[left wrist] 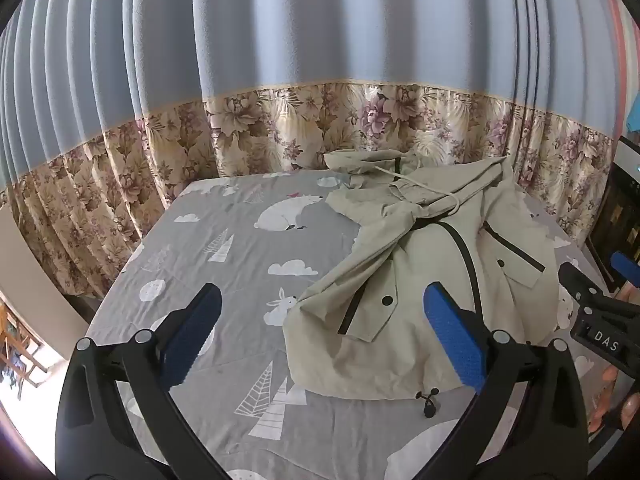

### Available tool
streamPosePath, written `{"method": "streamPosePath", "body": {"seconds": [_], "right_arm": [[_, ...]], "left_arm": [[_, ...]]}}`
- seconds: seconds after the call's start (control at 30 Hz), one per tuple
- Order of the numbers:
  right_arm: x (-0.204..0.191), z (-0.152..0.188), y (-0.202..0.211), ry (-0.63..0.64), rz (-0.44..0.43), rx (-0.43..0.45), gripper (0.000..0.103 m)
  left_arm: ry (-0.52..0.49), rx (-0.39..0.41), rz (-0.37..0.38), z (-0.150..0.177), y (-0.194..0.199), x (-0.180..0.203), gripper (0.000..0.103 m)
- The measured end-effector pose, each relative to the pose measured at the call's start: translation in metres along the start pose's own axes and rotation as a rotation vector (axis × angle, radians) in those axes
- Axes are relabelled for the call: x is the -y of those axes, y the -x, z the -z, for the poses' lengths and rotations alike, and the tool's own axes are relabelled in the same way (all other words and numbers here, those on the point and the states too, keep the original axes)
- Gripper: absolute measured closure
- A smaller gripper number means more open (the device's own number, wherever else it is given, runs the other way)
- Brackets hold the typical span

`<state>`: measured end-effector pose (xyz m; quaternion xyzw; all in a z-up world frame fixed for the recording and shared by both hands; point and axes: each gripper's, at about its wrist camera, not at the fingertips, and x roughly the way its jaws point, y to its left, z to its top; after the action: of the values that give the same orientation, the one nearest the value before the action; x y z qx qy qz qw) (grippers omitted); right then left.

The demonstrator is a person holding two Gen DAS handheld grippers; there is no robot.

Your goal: Fold large clothes

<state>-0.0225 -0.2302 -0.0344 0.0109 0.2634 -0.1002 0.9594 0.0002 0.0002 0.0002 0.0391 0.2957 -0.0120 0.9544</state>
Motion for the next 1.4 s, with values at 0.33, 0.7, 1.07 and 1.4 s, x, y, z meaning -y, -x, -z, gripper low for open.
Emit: {"method": "streamPosePath", "body": {"seconds": [0.33, 0.7, 1.07, 1.4], "right_arm": [[0.001, -0.001, -0.004, -0.004, 0.0, 0.0, 0.002], [0.004, 0.0, -0.01, -0.002, 0.001, -0.009, 0.002], [-0.001, 0.001, -0.012, 0.006, 0.001, -0.003, 0.002], [-0.005, 0.003, -0.015, 0.015, -0.005, -0.001, 0.002]], "left_arm": [[0.0, 0.001, -0.01, -0.001, -0.004, -0.002, 0.003], [-0.003, -0.006, -0.011, 0.003, -0.012, 0.0, 0.003], [-0.003, -0.011, -0.013, 0.003, -0.015, 0.0, 0.003], [-0.006, -0.019, -0.015, 0.006, -0.024, 0.001, 0.003]]}}
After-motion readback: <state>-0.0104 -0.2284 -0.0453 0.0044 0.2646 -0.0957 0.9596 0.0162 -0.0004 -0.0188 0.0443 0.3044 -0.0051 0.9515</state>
